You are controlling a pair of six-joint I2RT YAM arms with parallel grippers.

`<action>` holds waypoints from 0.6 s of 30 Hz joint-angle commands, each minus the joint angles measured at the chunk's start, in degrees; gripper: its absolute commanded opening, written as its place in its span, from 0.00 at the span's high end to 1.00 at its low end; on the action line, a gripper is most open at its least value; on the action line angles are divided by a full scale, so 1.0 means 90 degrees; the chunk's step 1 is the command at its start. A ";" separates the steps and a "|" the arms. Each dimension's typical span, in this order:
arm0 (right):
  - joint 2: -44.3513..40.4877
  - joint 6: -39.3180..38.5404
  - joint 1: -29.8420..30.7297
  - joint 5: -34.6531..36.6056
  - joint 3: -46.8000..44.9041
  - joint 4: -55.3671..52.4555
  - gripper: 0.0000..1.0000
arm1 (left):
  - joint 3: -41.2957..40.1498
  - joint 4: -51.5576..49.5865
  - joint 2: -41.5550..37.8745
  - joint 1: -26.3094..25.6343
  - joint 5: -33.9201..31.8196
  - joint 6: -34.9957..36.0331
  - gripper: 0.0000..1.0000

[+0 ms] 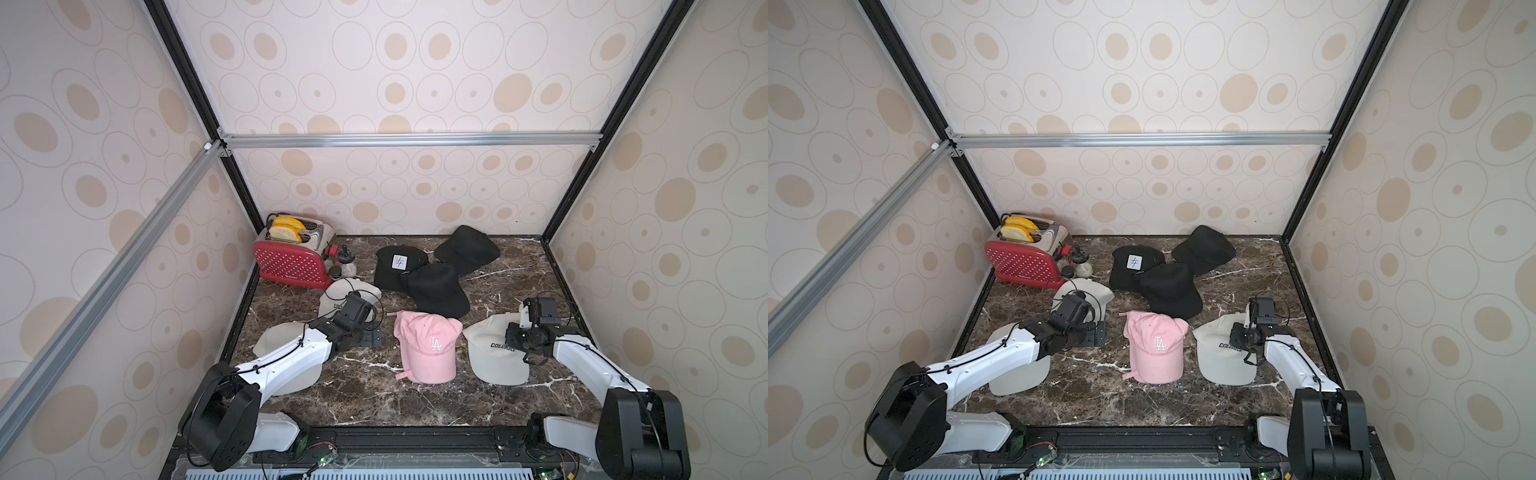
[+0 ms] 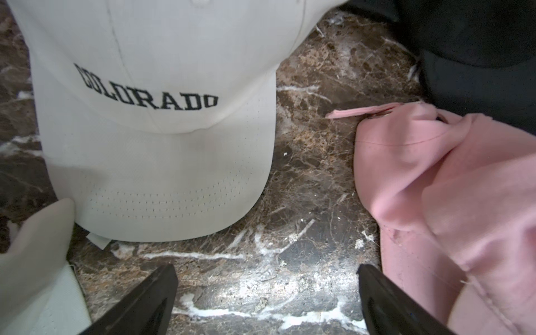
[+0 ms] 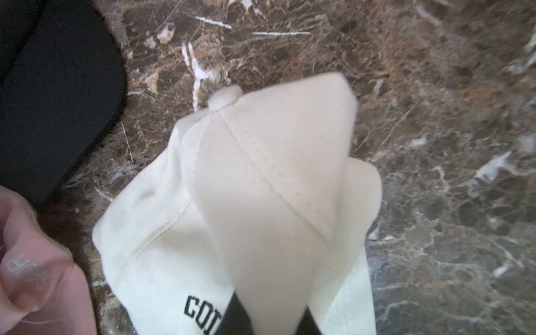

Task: Stack the baseball caps by color
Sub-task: Adjust the baseball cap at the center of the board.

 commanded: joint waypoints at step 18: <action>-0.0405 -0.0117 0.0835 0.1251 0.0440 -0.0735 0.46 | 0.0189 0.0015 0.0261 0.0036 0.0109 -0.0098 0.01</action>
